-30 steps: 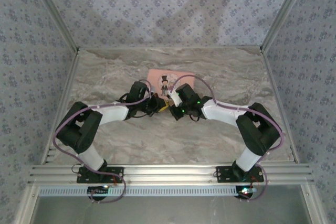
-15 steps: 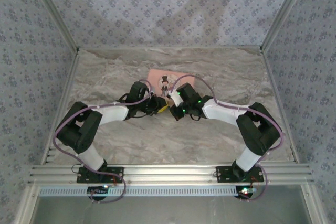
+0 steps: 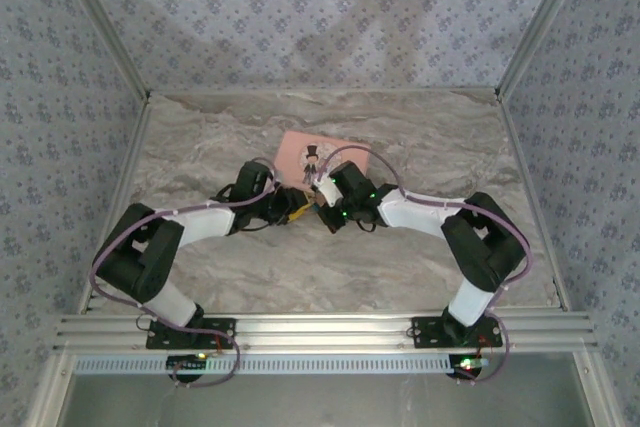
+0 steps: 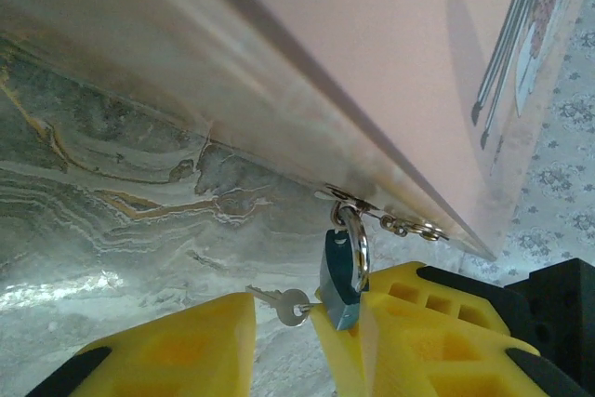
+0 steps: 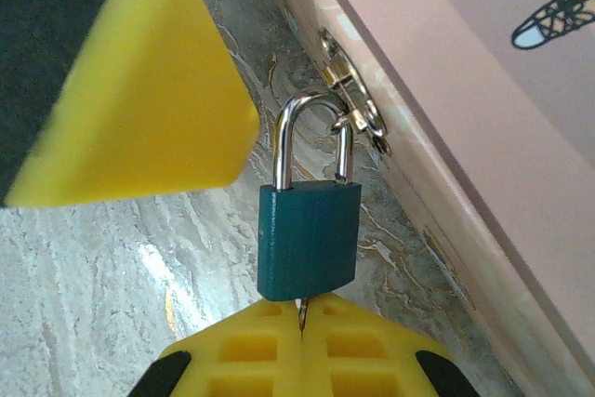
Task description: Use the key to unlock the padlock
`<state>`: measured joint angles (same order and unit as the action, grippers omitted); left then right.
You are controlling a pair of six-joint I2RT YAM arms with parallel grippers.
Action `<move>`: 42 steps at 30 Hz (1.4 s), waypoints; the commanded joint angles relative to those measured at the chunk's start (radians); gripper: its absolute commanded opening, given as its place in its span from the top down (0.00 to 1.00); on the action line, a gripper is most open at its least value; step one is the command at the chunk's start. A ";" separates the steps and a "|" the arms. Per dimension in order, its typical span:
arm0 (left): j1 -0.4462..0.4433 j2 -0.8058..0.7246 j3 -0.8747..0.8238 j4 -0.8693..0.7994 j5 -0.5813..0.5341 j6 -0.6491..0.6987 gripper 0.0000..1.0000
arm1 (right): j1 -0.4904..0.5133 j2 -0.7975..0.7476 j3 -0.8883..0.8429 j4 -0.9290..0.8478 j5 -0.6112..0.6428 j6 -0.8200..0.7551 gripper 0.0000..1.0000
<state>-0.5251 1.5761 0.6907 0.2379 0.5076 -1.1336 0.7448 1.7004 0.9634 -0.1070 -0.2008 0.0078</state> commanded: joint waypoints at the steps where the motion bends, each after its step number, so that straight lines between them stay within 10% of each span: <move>1: 0.004 -0.013 -0.009 -0.059 -0.011 -0.007 0.67 | 0.028 0.041 0.031 -0.082 0.036 -0.035 1.00; 18: -0.045 0.080 0.054 -0.002 -0.011 -0.019 0.62 | 0.062 0.018 0.021 -0.049 0.075 -0.008 1.00; 29: -0.062 0.168 0.091 0.020 -0.011 -0.038 0.85 | 0.070 -0.027 0.015 -0.045 0.086 -0.012 1.00; 42: -0.017 0.004 0.017 -0.114 -0.073 0.013 0.62 | 0.062 0.015 0.030 -0.077 0.086 -0.042 1.00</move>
<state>-0.5617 1.6260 0.7319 0.2401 0.4572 -1.1263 0.7956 1.6966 0.9840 -0.1360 -0.0776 -0.0101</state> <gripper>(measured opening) 0.378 0.064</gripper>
